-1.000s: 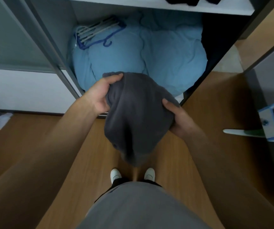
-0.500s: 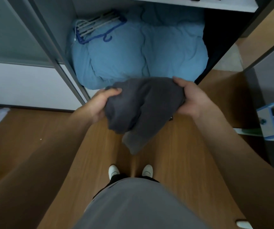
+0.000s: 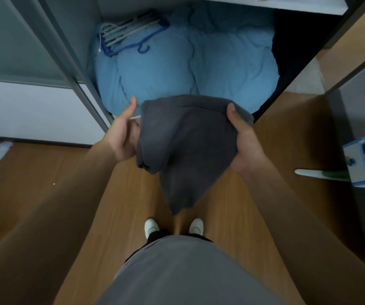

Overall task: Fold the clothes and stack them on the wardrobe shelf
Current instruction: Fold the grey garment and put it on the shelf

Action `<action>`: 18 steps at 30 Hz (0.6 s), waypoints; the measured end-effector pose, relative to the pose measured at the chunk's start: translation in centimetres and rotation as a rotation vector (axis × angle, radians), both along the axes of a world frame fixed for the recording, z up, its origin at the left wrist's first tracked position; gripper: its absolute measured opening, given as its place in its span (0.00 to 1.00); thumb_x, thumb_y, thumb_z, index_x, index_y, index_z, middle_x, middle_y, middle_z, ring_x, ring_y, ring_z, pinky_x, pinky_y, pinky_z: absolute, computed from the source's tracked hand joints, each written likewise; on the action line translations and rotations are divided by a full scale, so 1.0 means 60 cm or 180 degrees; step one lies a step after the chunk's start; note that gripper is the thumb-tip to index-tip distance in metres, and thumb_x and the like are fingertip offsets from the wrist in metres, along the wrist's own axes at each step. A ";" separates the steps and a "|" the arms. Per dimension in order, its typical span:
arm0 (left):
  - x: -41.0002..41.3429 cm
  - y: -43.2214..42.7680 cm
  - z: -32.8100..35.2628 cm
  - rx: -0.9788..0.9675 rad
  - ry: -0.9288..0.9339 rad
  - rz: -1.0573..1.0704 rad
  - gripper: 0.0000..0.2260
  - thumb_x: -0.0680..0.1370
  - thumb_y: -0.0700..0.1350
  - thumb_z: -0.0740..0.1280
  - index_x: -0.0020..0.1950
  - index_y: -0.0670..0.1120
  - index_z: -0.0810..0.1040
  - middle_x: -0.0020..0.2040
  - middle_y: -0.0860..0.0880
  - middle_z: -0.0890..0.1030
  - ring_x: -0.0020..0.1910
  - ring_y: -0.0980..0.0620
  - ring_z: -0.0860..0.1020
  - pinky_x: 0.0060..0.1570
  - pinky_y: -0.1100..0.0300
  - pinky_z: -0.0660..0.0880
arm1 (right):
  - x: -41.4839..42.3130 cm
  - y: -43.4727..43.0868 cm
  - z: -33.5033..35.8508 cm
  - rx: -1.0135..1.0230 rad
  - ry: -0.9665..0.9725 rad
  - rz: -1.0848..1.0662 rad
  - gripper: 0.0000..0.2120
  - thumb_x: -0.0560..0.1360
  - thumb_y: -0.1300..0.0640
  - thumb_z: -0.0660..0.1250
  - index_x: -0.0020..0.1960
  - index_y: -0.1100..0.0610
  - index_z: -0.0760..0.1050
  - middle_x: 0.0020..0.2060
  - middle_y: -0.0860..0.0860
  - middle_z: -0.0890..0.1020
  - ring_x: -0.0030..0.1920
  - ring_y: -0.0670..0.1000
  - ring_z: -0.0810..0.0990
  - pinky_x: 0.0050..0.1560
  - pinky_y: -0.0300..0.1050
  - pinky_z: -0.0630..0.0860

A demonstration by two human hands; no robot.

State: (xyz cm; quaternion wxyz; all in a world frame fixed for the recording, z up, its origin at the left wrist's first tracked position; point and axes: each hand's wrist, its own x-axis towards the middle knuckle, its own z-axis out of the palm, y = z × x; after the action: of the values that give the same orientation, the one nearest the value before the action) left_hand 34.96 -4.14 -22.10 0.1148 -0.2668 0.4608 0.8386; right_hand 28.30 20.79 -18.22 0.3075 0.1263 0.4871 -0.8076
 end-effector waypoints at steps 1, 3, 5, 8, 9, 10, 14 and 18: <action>0.010 0.000 -0.012 0.0028 -0.0006 -0.0225 0.31 0.77 0.69 0.57 0.56 0.45 0.85 0.58 0.42 0.84 0.60 0.46 0.82 0.59 0.52 0.76 | -0.002 -0.002 0.001 0.0023 -0.0047 0.0018 0.16 0.76 0.45 0.71 0.53 0.57 0.86 0.53 0.55 0.86 0.52 0.53 0.86 0.43 0.46 0.83; 0.024 0.013 -0.030 0.0064 0.0048 -0.0560 0.29 0.76 0.66 0.60 0.68 0.49 0.77 0.68 0.45 0.78 0.67 0.47 0.77 0.66 0.50 0.71 | -0.006 -0.010 0.002 0.0123 -0.0190 0.0050 0.16 0.77 0.45 0.70 0.50 0.57 0.87 0.51 0.55 0.87 0.51 0.53 0.87 0.41 0.46 0.84; 0.019 0.036 -0.034 -0.0596 0.0041 -0.0685 0.22 0.76 0.58 0.68 0.65 0.48 0.78 0.65 0.46 0.81 0.62 0.51 0.80 0.61 0.55 0.76 | -0.011 -0.017 0.008 0.0360 -0.0382 0.0101 0.17 0.78 0.46 0.69 0.54 0.59 0.84 0.51 0.56 0.87 0.50 0.54 0.87 0.43 0.46 0.83; -0.001 0.059 -0.014 -0.1710 -0.0184 -0.0472 0.08 0.75 0.44 0.73 0.52 0.44 0.82 0.50 0.43 0.86 0.48 0.49 0.85 0.43 0.60 0.80 | -0.028 -0.013 0.020 0.0570 -0.0608 0.0185 0.16 0.79 0.48 0.68 0.58 0.59 0.82 0.52 0.56 0.87 0.51 0.55 0.87 0.46 0.48 0.81; -0.007 0.060 -0.005 -0.1663 -0.0275 -0.0351 0.07 0.76 0.44 0.72 0.52 0.43 0.83 0.47 0.43 0.87 0.45 0.48 0.85 0.40 0.60 0.80 | -0.037 -0.006 0.023 0.0556 -0.0573 0.0147 0.17 0.78 0.49 0.68 0.60 0.59 0.82 0.53 0.56 0.86 0.52 0.56 0.86 0.47 0.48 0.82; -0.011 0.059 0.005 -0.1469 -0.0352 -0.0203 0.07 0.76 0.44 0.71 0.51 0.43 0.83 0.44 0.43 0.87 0.42 0.48 0.86 0.36 0.60 0.80 | -0.046 0.003 0.025 0.0468 -0.0484 0.0093 0.18 0.78 0.49 0.69 0.61 0.59 0.81 0.54 0.56 0.86 0.53 0.56 0.86 0.48 0.49 0.83; -0.016 0.048 0.040 -0.0541 -0.0429 -0.0014 0.08 0.78 0.46 0.68 0.52 0.46 0.84 0.48 0.47 0.87 0.43 0.50 0.86 0.34 0.62 0.80 | -0.034 0.026 0.015 0.0270 -0.0082 0.0170 0.20 0.75 0.45 0.71 0.62 0.55 0.79 0.53 0.52 0.87 0.55 0.52 0.85 0.47 0.46 0.84; -0.019 0.043 0.046 0.0007 -0.0270 0.0093 0.14 0.81 0.50 0.64 0.48 0.44 0.88 0.51 0.46 0.86 0.47 0.50 0.86 0.38 0.60 0.81 | -0.007 0.015 -0.011 0.0268 0.0078 0.0317 0.18 0.76 0.53 0.72 0.64 0.59 0.78 0.57 0.52 0.85 0.57 0.52 0.84 0.53 0.47 0.82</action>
State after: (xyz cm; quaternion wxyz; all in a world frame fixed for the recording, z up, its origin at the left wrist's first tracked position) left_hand 33.83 -1.59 -19.34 0.1222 -0.3087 0.4507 0.8287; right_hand 27.89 21.67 -18.90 0.3357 0.1049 0.5300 -0.7716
